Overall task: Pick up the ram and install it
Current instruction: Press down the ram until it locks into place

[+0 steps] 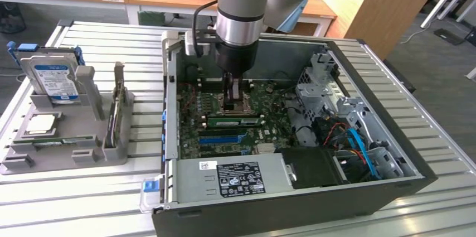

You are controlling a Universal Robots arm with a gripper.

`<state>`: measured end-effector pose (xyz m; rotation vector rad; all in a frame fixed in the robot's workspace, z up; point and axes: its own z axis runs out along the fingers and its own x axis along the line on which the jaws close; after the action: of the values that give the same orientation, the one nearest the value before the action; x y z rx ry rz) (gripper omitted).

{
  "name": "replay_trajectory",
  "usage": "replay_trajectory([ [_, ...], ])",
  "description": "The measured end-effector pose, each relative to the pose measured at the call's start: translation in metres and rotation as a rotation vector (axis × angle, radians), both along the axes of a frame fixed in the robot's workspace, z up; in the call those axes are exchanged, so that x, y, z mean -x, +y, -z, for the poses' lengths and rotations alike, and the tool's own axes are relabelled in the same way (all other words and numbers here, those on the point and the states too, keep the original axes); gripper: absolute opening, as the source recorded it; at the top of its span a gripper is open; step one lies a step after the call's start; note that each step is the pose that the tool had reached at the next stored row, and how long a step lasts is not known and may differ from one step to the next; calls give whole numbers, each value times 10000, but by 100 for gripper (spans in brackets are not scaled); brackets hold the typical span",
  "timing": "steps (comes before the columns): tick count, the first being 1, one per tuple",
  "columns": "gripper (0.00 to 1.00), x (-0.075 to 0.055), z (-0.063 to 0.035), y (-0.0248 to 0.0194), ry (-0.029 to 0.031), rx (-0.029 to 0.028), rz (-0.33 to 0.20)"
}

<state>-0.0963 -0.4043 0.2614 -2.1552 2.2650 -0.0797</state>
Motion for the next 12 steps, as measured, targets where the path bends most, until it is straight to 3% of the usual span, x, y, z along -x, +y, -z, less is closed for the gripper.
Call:
replay_trajectory([
  [12, 11, 0, 26, 0, 1, 3, 0],
])
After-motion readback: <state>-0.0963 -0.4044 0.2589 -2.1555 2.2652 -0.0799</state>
